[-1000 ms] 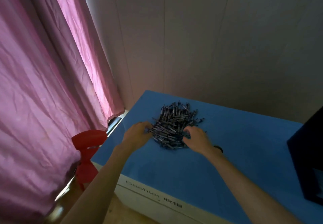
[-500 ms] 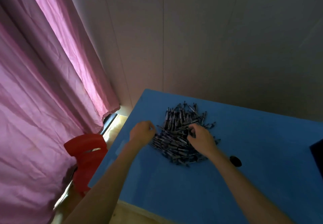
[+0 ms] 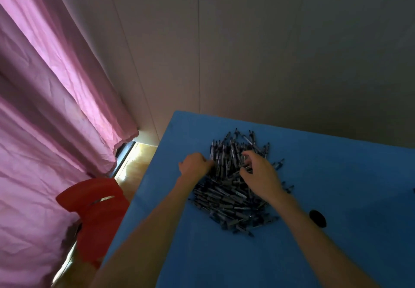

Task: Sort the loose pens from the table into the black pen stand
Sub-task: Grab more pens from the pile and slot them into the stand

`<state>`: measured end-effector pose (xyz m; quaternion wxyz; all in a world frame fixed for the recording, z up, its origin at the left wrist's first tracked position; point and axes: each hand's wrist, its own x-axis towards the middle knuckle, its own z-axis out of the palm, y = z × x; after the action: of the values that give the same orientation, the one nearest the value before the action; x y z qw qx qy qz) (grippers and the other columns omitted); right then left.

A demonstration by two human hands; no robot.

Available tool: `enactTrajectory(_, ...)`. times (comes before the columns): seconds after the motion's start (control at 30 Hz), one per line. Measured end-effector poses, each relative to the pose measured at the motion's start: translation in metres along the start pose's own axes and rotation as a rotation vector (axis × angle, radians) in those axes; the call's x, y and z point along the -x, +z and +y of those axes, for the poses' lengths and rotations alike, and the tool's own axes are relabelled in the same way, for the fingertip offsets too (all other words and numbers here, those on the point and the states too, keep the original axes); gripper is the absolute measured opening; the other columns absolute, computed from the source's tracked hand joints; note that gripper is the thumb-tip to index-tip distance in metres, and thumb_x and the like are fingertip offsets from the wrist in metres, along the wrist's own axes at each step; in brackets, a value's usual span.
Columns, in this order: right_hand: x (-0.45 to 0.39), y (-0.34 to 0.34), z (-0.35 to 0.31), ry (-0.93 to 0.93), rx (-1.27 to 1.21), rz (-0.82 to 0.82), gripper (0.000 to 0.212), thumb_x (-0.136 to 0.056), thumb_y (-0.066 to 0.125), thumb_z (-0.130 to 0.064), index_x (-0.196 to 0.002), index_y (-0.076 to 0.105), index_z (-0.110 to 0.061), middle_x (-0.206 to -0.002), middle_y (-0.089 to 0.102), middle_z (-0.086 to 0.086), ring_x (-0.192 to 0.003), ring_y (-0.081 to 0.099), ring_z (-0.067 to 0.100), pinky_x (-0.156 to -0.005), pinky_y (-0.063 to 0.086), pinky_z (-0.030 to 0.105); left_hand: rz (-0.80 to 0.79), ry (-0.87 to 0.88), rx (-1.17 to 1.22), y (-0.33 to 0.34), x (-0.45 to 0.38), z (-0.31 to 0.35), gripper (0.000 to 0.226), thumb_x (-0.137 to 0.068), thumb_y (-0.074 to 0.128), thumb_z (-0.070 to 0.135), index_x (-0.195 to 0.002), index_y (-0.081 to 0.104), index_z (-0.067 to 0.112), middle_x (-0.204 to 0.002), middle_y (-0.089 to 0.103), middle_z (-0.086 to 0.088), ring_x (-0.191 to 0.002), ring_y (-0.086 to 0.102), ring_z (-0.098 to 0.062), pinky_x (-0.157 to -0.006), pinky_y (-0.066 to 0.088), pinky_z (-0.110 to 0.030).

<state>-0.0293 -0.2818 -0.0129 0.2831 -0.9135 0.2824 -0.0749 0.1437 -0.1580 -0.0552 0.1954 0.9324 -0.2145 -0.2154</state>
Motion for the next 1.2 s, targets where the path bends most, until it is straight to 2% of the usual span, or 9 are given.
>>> enactTrajectory(0.17,-0.001,0.002,0.006,0.012,0.003,0.019,0.048,-0.096,0.062,-0.026,-0.142,0.047,-0.021,-0.120,0.062,-0.003,-0.096,0.061,0.014,-0.083,0.055,0.037,0.001,-0.023,-0.025,0.003,-0.008,0.004,0.045,-0.090,0.061,0.042,-0.058,0.038,0.019,-0.059,0.048,-0.006,-0.073,0.062,-0.024,-0.086,0.047,-0.039)
enactTrajectory(0.27,-0.001,0.002,0.009,0.019,-0.003,0.015,0.049,-0.097,0.061,-0.026,-0.143,0.046,-0.021,-0.123,0.062,-0.002,-0.100,0.061,0.015,-0.087,0.055,0.038,0.053,-0.023,0.033,0.005,-0.013,-0.004,0.048,-0.095,0.059,0.039,-0.059,0.034,0.018,-0.056,0.040,-0.003,-0.055,0.045,-0.019,-0.059,0.034,-0.030)
enactTrajectory(0.37,-0.002,0.003,0.010,0.024,-0.009,0.014,0.048,-0.096,0.061,-0.025,-0.142,0.046,-0.020,-0.123,0.062,-0.001,-0.107,0.060,0.016,-0.088,0.054,0.038,0.048,-0.017,0.148,0.007,-0.022,-0.011,0.036,-0.099,0.054,0.030,-0.070,0.040,0.013,-0.063,0.042,-0.003,-0.055,0.041,-0.017,-0.049,0.029,-0.029)
enactTrajectory(0.47,-0.003,0.004,0.010,0.023,0.008,0.012,0.048,-0.096,0.060,-0.025,-0.142,0.046,-0.019,-0.122,0.062,-0.001,-0.106,0.060,0.015,-0.086,0.054,0.037,0.011,-0.010,0.202,0.006,-0.026,-0.011,0.021,-0.102,0.048,0.027,-0.099,0.043,0.007,-0.080,0.050,-0.007,-0.074,0.053,-0.026,-0.061,0.042,-0.034)
enactTrajectory(0.6,-0.005,0.006,0.009,0.025,0.020,0.006,0.047,-0.096,0.060,-0.024,-0.141,0.047,-0.019,-0.119,0.061,-0.002,-0.102,0.059,0.015,-0.082,0.054,0.036,-0.046,0.012,0.131,0.010,-0.028,-0.010,0.029,-0.103,0.043,0.022,-0.120,0.034,0.000,-0.099,0.057,-0.018,-0.091,0.060,-0.037,-0.073,0.045,-0.041)
enactTrajectory(0.8,-0.008,0.005,0.011,0.005,0.003,0.029,0.045,-0.096,0.061,-0.022,-0.139,0.049,-0.019,-0.113,0.062,-0.005,-0.094,0.060,0.012,-0.080,0.055,0.034,0.075,0.061,0.441,0.004,-0.036,-0.011,0.020,-0.095,0.040,-0.005,-0.094,0.028,0.010,-0.080,0.035,-0.006,-0.068,0.034,-0.020,-0.051,0.023,-0.033)
enactTrajectory(0.9,-0.009,0.005,0.013,0.009,-0.008,0.032,0.044,-0.096,0.061,-0.021,-0.138,0.050,-0.020,-0.110,0.061,-0.006,-0.095,0.059,0.011,-0.081,0.052,0.031,0.023,0.035,0.364,0.001,-0.037,-0.014,0.019,-0.097,0.053,0.014,-0.096,0.034,0.011,-0.084,0.043,-0.008,-0.071,0.041,-0.021,-0.055,0.029,-0.034)
enactTrajectory(1.03,-0.008,0.004,0.013,0.003,-0.010,0.031,0.044,-0.096,0.061,-0.021,-0.139,0.049,-0.020,-0.113,0.062,-0.005,-0.097,0.059,0.011,-0.081,0.051,0.029,-0.043,0.006,0.134,0.004,-0.034,-0.019,0.048,-0.088,0.070,0.047,-0.099,0.043,0.009,-0.087,0.051,-0.006,-0.081,0.055,-0.029,-0.061,0.039,-0.034)
enactTrajectory(1.2,-0.008,0.003,0.018,0.016,-0.017,0.029,0.045,-0.096,0.061,-0.021,-0.139,0.049,-0.021,-0.118,0.062,-0.003,-0.100,0.060,0.012,-0.085,0.054,0.033,0.099,0.039,-0.074,0.010,-0.027,-0.016,0.034,-0.098,0.052,0.040,-0.097,0.055,0.006,-0.102,0.058,-0.012,-0.091,0.060,-0.032,-0.074,0.050,-0.040)
